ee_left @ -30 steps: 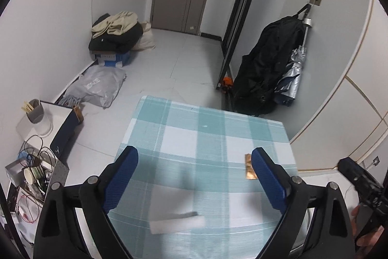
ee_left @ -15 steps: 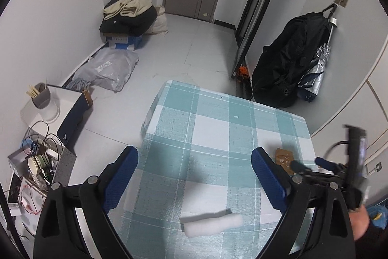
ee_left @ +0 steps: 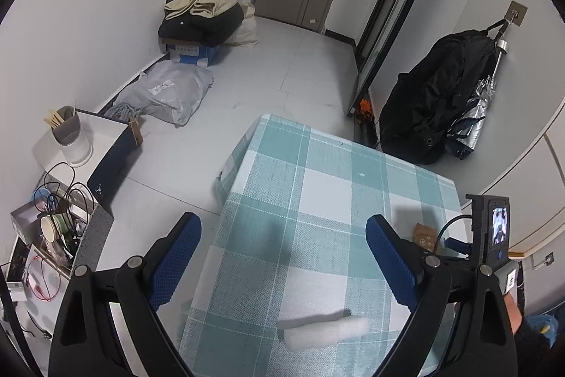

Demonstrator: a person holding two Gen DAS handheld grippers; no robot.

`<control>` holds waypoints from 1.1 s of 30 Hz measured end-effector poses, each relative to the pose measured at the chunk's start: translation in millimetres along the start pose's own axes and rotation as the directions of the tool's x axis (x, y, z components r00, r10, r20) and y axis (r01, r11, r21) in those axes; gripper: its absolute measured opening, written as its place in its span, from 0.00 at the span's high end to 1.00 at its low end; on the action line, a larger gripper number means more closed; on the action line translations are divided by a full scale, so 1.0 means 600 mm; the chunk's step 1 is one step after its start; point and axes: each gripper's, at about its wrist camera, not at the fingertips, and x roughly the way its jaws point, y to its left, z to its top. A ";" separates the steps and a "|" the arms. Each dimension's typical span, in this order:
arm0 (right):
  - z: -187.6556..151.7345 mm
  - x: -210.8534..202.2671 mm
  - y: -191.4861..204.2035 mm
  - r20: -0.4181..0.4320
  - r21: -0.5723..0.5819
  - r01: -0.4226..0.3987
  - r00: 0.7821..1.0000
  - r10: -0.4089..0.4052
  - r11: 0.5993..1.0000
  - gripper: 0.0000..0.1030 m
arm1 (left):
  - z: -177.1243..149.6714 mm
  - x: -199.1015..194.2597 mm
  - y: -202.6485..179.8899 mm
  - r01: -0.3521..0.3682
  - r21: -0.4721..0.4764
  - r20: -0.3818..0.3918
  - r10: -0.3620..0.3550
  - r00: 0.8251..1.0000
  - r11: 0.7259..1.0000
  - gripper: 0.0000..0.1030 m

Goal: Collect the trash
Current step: 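Close the right gripper on the brown square packet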

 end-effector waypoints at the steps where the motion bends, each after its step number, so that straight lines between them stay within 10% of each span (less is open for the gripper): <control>1: -0.002 0.000 0.001 0.001 0.000 0.000 1.000 0.000 1.000 0.04 | -0.001 0.001 -0.002 -0.010 0.007 0.001 0.010 1.000 1.000 0.10; 10: 0.003 -0.018 0.015 0.022 -0.023 -0.019 1.000 0.020 1.000 0.49 | -0.015 0.019 -0.010 -0.012 0.023 -0.048 0.013 0.999 1.000 0.10; 33: -0.025 -0.067 0.010 0.066 -0.057 -0.125 0.990 0.129 0.991 0.88 | -0.055 0.052 -0.027 0.094 0.101 -0.165 -0.077 0.983 0.990 0.10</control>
